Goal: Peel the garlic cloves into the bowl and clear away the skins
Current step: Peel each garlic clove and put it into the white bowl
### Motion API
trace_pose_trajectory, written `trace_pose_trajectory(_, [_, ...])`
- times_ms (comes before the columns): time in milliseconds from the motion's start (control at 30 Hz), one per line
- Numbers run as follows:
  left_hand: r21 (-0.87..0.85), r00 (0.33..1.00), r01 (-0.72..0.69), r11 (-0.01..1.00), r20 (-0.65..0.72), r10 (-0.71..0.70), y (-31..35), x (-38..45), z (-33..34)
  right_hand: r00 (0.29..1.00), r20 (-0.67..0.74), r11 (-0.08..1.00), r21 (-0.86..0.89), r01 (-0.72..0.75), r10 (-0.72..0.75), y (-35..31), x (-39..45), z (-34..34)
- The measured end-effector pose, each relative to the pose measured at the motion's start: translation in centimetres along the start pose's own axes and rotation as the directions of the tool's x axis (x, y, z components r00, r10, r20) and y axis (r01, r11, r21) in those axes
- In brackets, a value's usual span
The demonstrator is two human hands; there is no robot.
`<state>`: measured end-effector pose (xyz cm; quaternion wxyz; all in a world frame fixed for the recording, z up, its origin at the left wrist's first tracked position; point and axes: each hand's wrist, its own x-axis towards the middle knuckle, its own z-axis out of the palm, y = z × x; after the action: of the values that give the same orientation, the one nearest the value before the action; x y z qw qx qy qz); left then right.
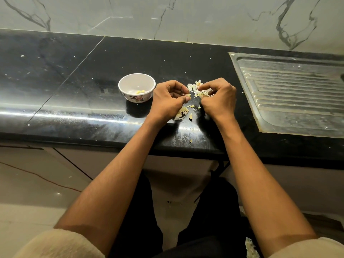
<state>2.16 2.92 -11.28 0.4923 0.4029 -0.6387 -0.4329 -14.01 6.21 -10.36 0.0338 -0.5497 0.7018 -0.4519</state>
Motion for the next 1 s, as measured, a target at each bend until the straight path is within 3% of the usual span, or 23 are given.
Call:
trace_pose_trajectory(200, [0.005, 1.0, -0.002, 1.0, -0.001, 0.002, -0.09, 0.09, 0.02, 0.997, -0.057, 0.998, 0.039, -0.048, 0.05, -0.62, -0.2, -0.19])
trace_pose_trajectory(333, [0.015, 1.0, -0.013, 1.0, 0.004, 0.013, -0.19, 0.12, 0.0, 0.999, 0.033, 1.0, -0.014, -0.026, 0.027, -0.26, -0.23, -0.13])
trace_pose_trajectory(533, [0.017, 1.0, -0.013, 1.0, 0.007, 0.013, -0.26, 0.15, -0.08, 0.998, -0.028, 0.996, 0.072, -0.048, 0.05, -0.68, -0.39, -0.13])
trace_pose_trajectory(1000, [0.017, 1.0, -0.014, 1.0, 0.006, 0.014, -0.33, 0.19, -0.09, 1.0, -0.014, 0.999, 0.024, -0.025, 0.026, -0.3, -0.48, -0.2])
